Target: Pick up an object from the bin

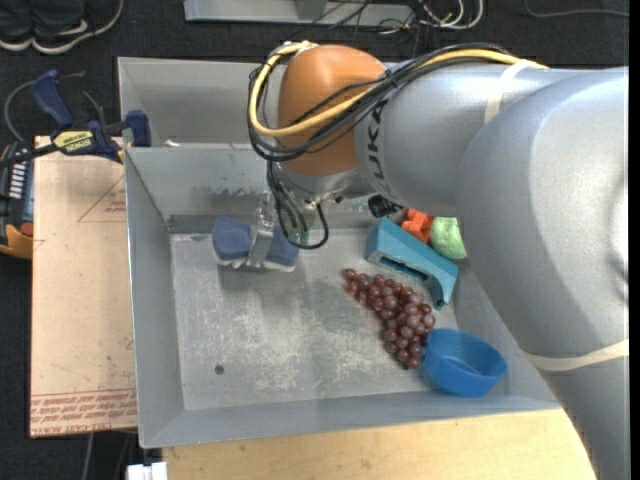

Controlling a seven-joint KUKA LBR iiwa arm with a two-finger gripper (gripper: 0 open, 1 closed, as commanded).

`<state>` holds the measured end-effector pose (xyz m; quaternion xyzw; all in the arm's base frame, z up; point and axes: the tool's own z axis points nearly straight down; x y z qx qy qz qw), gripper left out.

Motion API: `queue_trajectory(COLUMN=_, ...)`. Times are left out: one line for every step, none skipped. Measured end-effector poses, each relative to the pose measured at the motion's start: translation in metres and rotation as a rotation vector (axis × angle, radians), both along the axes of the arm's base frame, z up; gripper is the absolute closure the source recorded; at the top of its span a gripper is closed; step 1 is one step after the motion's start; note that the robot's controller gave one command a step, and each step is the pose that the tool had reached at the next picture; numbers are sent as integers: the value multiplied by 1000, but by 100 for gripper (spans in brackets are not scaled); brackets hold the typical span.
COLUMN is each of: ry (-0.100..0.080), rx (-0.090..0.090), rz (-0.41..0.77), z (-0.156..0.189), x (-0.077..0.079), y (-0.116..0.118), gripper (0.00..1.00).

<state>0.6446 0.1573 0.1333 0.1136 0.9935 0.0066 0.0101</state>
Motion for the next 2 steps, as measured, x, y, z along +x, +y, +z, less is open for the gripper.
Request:
queue_trajectory(ry=-2, rx=1, rz=0, z=5, x=1, y=0, gripper=100)
queue_trajectory(ry=-3, rx=2, rz=0, z=8, x=1, y=0, gripper=100)
